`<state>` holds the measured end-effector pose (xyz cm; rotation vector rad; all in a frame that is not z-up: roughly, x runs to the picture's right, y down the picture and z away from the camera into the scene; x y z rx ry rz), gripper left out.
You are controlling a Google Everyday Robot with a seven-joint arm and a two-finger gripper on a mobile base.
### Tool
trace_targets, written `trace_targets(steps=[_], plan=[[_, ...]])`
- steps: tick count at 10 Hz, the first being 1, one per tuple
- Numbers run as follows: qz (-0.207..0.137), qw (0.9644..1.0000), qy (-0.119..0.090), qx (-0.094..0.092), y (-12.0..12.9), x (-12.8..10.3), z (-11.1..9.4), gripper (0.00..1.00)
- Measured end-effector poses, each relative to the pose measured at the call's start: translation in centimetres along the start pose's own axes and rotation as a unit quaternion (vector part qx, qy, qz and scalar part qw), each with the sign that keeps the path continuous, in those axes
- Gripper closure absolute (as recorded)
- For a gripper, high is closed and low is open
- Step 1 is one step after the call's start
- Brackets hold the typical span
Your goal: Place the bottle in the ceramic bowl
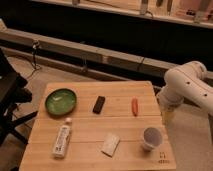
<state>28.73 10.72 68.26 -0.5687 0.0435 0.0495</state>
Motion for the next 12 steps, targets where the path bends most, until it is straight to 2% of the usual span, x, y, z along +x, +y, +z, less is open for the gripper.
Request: trace_targets(steps=[10, 12], plan=[[0.000, 1.0000, 0.001, 0.000, 0.05, -0.03, 0.06, 0.20], [0.004, 1.0000, 0.003, -0.002, 0.27, -0.95, 0.38, 0.20]])
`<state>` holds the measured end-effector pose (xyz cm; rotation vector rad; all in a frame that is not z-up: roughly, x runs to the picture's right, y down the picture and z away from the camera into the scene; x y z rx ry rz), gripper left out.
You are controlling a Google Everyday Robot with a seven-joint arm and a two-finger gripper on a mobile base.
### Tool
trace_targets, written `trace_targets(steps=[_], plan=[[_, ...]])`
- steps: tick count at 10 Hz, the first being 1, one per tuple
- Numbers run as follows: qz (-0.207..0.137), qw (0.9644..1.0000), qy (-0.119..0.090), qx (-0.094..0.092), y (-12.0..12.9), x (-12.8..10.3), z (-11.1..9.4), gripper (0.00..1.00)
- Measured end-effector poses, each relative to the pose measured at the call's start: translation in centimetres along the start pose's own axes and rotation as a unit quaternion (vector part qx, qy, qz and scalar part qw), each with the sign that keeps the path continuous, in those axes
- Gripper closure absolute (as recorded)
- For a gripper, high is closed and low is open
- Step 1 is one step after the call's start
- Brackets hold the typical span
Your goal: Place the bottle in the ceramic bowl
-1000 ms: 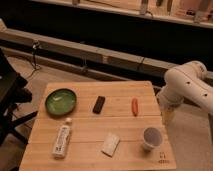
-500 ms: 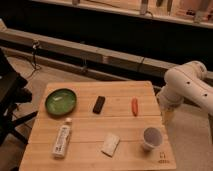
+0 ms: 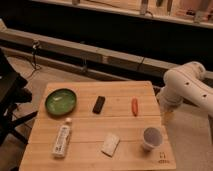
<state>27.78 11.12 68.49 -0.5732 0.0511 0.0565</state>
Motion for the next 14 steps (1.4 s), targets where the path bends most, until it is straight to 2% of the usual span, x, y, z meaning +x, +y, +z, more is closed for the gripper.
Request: trace_targets(steps=[3, 7, 10, 12, 14], plan=[[0.001, 1.0000, 0.003, 0.000, 0.1, -0.1, 0.1, 0.20], [-0.001, 1.0000, 0.006, -0.004, 0.4, -1.9, 0.5, 0.20], [-0.001, 1.0000, 0.009, -0.004, 0.6, -2.0, 0.5, 0.20], [-0.010, 0.9999, 0.009, -0.006, 0.7, -3.4, 0.5, 0.20], [-0.012, 0.9998, 0.013, -0.006, 0.9, -3.6, 0.5, 0.20]])
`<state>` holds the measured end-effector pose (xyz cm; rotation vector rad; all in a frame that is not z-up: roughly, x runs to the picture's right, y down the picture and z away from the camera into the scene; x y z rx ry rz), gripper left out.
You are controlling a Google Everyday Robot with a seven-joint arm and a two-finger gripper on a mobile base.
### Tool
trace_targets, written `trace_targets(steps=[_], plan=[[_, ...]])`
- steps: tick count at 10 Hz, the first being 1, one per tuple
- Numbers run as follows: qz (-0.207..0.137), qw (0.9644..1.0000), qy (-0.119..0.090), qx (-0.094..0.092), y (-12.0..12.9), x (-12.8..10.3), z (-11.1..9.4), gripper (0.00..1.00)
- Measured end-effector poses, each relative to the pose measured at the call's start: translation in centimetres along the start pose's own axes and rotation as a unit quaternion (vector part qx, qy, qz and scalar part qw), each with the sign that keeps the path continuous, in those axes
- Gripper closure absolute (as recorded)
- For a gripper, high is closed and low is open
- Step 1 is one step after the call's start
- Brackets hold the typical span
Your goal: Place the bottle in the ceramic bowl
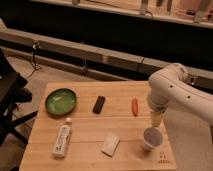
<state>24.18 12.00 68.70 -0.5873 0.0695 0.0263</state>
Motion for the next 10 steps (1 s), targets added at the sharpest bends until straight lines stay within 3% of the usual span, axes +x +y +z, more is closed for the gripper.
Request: trace_targets(steps=[7, 10], plan=[[-0.053, 0.9986, 0.007, 0.002, 0.0, -3.1, -0.3, 0.20], [-0.126, 0.9920, 0.009, 0.005, -0.1, -5.6, -0.6, 0.20]])
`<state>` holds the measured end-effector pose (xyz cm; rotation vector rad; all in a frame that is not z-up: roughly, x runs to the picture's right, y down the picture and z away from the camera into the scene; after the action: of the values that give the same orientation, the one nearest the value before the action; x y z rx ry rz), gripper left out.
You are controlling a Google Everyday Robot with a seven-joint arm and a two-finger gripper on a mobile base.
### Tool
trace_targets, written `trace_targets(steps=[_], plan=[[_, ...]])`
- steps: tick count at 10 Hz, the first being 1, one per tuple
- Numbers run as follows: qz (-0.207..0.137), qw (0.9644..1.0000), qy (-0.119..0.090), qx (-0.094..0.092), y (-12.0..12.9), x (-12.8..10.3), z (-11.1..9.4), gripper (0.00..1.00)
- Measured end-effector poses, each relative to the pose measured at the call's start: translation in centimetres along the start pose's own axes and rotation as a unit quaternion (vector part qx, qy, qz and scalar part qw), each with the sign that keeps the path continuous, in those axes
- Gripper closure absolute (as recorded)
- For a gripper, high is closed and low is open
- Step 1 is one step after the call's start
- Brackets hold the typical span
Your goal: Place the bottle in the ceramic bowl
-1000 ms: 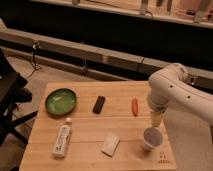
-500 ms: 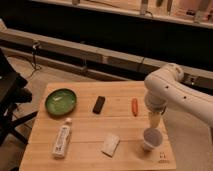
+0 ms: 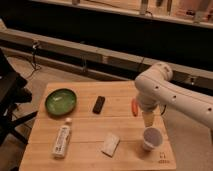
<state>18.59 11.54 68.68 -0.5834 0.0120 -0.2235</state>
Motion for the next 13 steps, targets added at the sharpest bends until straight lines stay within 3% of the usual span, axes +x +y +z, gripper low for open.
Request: trace_targets(steps=[2, 5, 8, 10, 12, 13], plan=[[-0.032, 0.9995, 0.000, 0.001, -0.2, -1.6, -0.3, 0.20], [-0.111, 0.9938, 0.001, 0.004, -0.7, -4.4, -0.8, 0.20], [-0.213, 0.9770, -0.001, 0.010, -1.5, -8.2, -1.1, 0.20], [-0.251, 0.9679, -0.002, 0.011, -1.5, -9.2, -1.2, 0.20], [-0.300, 0.9539, -0.005, 0.017, -1.7, -11.3, -1.3, 0.20], [-0.337, 0.9414, -0.008, 0.019, -2.0, -13.1, -1.4, 0.20]])
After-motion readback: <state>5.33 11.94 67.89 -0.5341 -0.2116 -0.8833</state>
